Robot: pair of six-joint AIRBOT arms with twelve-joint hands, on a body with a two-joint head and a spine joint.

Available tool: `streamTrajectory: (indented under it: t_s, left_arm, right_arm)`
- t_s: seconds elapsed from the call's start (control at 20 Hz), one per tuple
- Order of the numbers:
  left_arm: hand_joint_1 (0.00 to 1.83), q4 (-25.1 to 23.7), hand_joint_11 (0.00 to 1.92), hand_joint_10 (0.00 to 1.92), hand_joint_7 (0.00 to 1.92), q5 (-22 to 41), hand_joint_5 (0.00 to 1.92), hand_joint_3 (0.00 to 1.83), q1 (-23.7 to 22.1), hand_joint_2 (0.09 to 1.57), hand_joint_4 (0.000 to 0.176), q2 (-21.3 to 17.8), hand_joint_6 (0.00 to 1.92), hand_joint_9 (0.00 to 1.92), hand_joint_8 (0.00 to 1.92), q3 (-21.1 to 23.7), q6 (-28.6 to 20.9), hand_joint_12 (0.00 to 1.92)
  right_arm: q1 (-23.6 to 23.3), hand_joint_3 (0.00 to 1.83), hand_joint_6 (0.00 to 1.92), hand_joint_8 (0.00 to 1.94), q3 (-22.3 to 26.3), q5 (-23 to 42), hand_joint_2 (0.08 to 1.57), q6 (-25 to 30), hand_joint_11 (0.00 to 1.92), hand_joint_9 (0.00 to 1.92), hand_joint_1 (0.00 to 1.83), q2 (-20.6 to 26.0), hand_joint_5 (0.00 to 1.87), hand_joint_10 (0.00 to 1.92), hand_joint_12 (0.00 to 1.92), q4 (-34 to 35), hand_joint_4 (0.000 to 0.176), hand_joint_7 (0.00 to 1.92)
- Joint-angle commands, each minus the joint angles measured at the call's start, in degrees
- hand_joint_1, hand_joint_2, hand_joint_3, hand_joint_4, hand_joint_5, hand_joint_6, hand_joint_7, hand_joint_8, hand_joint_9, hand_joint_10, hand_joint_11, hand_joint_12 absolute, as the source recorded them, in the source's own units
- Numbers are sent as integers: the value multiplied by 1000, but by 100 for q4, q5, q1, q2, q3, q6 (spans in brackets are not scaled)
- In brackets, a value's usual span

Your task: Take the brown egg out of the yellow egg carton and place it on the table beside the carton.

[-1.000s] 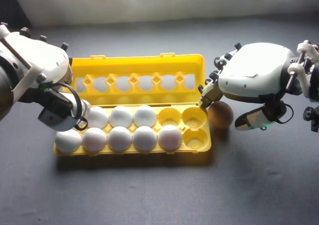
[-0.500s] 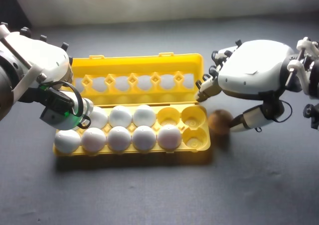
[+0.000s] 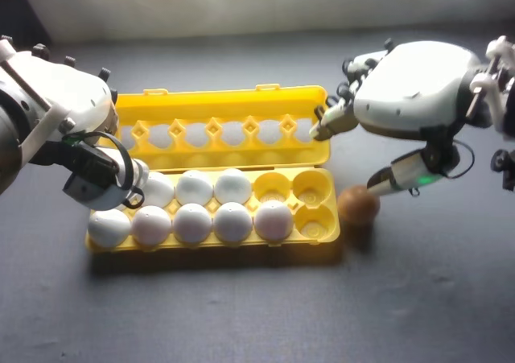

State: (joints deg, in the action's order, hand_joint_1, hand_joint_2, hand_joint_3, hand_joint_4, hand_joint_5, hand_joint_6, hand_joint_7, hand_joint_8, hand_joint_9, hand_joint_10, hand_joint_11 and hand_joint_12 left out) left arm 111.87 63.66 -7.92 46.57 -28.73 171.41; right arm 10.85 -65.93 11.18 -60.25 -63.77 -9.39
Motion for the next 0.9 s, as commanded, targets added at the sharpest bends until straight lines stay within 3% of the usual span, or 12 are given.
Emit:
streamTrajectory:
  t_s: [0.0, 0.6, 0.7, 0.75, 0.8, 0.85]
  left_arm:
    - [248, -477, 64, 1, 542, 20, 491, 0, -62, 1365, 0, -70, 1, 495, 1, 19, 31, 725]
    - [220, -480, 64, 1, 544, 20, 494, 1, -64, 1365, 0, -67, 1, 498, 1, 18, 30, 728]
    - [223, -488, 31, 0, 523, 21, 478, 1, -64, 1371, 0, -67, 0, 477, 0, 18, 29, 753]
    - [238, -490, 40, 4, 531, 21, 487, 0, -63, 1366, 0, -67, 3, 485, 3, 18, 29, 766]
    - [275, -491, 53, 7, 547, 22, 505, 0, -63, 1354, 0, -66, 8, 496, 7, 18, 25, 770]
    - [206, -493, 9, 1, 508, 25, 459, 5, -63, 1377, 0, -64, 1, 454, 2, 17, 23, 749]
  right_arm:
    - [-116, 0, 12, 3, -7, 545, 1020, 13, 188, 599, 946, 93, 544, 319, 1353, 19, 0, 671]
    - [-478, 7, 4, 0, 707, 172, 1039, 61, 181, 571, 907, 984, 530, 315, 1354, -385, 0, 639]
    - [-358, 4, 3, 0, 720, 620, 1040, 1919, 158, 555, 906, 1159, 530, 309, 1366, -2066, 0, 631]
    - [-270, 0, 6, 4, 727, 1217, 1031, 3168, 167, 567, 915, 1291, 536, 314, 1368, -3231, 0, 639]
    - [-237, 0, 6, 6, 788, 1540, 1032, 3815, 176, 574, 900, 1410, 537, 316, 1366, -3899, 0, 644]
    - [-162, 0, 11, 10, 869, 1773, 1028, 3934, 178, 584, 900, 1524, 549, 319, 1360, -4179, 0, 657]
